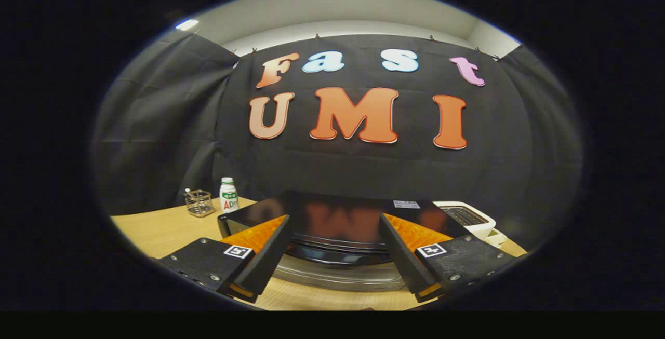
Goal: Open the toaster oven, put the food inside, and close the toaster oven door.
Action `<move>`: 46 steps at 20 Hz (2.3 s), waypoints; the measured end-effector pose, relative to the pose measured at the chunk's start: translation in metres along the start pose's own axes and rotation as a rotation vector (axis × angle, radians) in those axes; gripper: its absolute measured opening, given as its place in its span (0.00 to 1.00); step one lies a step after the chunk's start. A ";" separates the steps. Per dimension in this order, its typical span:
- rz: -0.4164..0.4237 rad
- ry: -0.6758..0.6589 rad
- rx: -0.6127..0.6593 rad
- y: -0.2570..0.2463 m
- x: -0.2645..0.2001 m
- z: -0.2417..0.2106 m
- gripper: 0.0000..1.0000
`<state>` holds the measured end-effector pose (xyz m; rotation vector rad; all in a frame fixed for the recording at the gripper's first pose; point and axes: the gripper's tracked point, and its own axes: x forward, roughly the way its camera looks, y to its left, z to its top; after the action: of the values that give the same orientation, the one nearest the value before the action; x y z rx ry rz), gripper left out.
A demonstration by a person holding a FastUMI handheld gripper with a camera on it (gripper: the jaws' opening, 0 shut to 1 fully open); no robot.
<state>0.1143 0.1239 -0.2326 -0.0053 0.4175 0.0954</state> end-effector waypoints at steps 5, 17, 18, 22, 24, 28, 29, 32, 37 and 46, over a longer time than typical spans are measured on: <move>-0.014 0.039 0.096 0.002 0.002 -0.016 0.99; 0.050 -0.025 0.120 0.015 -0.042 -0.023 0.82; 0.056 -0.025 0.111 0.016 -0.050 -0.025 0.82; 0.099 0.015 0.108 0.023 -0.085 -0.041 0.82; 0.122 0.047 0.086 0.028 -0.099 -0.053 0.81; 0.157 0.112 0.099 0.031 -0.119 -0.075 0.82; 0.161 0.127 0.118 0.030 -0.121 -0.080 0.82; 0.182 0.188 0.174 0.034 -0.128 -0.101 0.82; 0.186 0.297 0.200 0.036 -0.137 -0.138 0.82; 0.141 0.387 0.197 0.017 -0.146 -0.174 0.80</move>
<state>-0.0907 0.1228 -0.3321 0.2027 0.8130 0.1928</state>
